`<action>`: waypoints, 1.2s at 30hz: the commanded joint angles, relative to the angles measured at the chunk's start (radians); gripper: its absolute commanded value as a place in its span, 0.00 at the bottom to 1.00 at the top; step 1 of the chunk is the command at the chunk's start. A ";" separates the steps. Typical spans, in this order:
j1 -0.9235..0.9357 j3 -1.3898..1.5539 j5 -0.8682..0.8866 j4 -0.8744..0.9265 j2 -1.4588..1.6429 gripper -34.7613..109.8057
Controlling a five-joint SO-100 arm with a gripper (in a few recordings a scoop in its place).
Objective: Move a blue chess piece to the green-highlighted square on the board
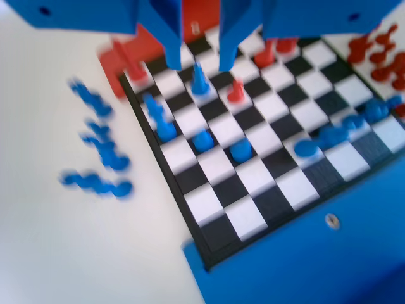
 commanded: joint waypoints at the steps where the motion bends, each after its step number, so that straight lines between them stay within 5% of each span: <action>1: -0.025 0.054 0.003 -0.054 0.018 0.33; 36: -0.061 0.002 -0.063 -0.193 -0.236 0.34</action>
